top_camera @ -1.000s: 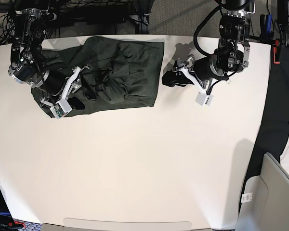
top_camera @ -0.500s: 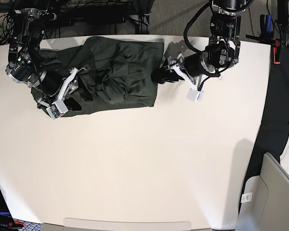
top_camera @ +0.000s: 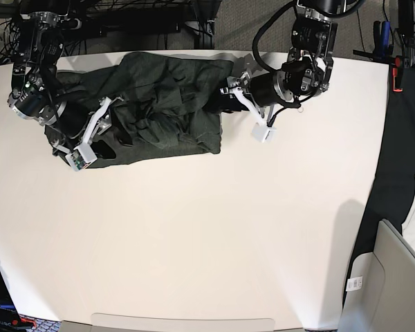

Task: Fold the T-shirt properly
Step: 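Pull the folded shirt toward the arms with both grippers and flatten it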

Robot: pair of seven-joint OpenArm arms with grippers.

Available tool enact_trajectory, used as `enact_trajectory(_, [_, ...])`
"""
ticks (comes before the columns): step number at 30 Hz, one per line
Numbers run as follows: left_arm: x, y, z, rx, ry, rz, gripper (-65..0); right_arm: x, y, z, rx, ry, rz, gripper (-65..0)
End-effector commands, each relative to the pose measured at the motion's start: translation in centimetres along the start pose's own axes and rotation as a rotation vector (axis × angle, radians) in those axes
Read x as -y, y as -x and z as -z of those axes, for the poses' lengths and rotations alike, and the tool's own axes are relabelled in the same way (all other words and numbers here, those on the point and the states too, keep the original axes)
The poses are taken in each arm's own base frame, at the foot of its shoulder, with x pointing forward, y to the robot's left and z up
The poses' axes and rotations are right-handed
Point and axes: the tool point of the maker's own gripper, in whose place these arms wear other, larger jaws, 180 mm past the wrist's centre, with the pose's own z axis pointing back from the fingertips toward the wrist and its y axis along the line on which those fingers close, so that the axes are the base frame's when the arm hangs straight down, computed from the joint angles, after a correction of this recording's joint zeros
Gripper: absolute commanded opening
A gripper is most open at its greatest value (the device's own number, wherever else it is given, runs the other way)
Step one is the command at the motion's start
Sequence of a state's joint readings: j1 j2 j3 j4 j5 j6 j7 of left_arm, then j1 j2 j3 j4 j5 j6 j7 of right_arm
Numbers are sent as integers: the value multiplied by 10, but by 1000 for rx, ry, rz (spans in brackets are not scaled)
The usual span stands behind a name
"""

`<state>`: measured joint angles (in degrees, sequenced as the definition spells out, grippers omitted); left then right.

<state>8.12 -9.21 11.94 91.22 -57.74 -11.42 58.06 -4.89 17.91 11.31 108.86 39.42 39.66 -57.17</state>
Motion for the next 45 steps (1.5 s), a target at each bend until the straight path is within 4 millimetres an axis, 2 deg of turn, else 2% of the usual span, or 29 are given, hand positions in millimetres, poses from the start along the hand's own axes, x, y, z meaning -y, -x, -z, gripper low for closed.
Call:
enact_trajectory(1, [2, -2, -1, -6, -1, 7, -460, 3, -16, -5, 54, 2, -23, -403])
enact_trajectory(5, [1, -11, -2, 10, -5, 19, -612, 3, -16, -5, 54, 2, -23, -403])
enact_trajectory(7, [-2, -19, -5, 28, -15, 21, -650, 3, -16, -5, 53, 2, -22, -403])
enact_trajectory(12, [-28, -45, -30, 126, -74, -30, -648, 2, -11, -6, 41, 0, -20, -403])
enact_trajectory(15, [-42, -56, -46, 167, -111, -39, -648, 7, -8, -10, 21, 12, -39, -403])
enact_trajectory(21, [-55, -66, -60, 172, -153, -9, -648, 21, 2, -18, -14, 48, -39, -401])
enact_trajectory(28, [-57, -67, -63, 171, -162, -1, -648, 38, 45, -20, -128, 71, 53, -397])
enact_trajectory(30, [-57, -67, -63, 171, -162, -1, -648, 42, 57, -19, -170, 73, 80, -362])
enact_trajectory(35, [-57, -67, -63, 171, -162, 0, -647, 57, 72, -31, -178, 121, 150, -237])
enact_trajectory(45, [-57, -66, -62, 167, -161, 0, -647, 59, 85, -30, -201, 120, 187, -230])
